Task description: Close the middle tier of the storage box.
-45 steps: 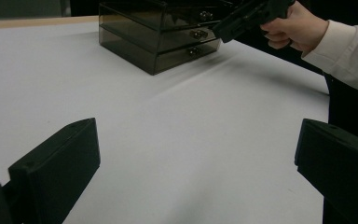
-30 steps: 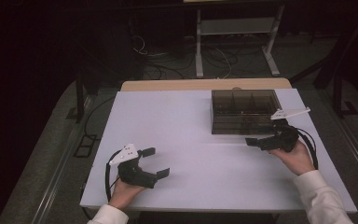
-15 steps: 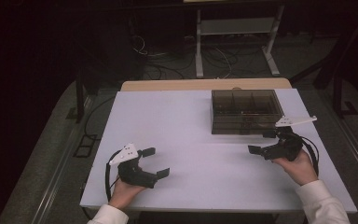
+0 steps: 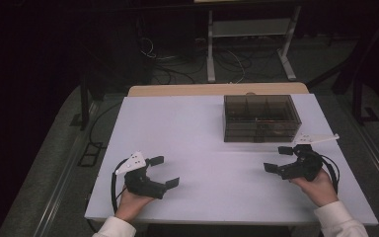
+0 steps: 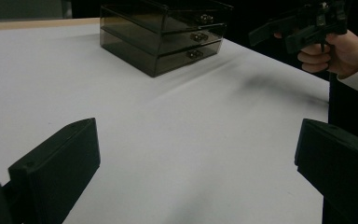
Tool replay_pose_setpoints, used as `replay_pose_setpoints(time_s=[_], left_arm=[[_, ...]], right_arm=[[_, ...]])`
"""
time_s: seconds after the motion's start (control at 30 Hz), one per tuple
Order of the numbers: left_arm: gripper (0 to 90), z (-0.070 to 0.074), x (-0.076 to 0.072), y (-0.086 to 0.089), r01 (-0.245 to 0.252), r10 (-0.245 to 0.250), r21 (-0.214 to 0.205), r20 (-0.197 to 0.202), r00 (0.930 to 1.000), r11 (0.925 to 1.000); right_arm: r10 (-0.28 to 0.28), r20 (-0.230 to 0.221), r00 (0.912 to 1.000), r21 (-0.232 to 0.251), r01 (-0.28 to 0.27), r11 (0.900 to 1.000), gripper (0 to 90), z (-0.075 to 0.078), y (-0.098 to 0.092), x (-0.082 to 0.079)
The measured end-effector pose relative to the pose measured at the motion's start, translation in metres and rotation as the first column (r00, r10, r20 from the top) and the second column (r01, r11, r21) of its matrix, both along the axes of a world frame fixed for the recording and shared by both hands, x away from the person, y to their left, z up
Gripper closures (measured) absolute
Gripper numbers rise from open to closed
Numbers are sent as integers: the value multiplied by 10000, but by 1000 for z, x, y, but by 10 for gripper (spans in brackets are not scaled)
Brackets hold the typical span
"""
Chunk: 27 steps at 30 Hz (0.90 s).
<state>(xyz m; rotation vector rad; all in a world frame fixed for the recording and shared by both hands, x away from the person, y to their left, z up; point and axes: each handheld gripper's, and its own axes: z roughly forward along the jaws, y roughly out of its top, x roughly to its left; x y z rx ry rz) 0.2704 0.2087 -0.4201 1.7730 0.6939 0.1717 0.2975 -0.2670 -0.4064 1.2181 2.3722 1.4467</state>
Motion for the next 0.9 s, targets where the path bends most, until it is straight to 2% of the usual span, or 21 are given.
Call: replay_pose_setpoints(time_s=[0.47, 0.9], left_arm=[[0, 0, 0, 0, 8, -8, 14, 4, 10000, 10000], [0, 0, 0, -1, 42, -42, 5, -45, 10000, 10000]], right_arm=[[-403, 202, 9990, 219, 399, 9990, 1, -13, -8, -20], [-670, 356, 9971, 157, 665, 9977, 1, -24, -14, -37]])
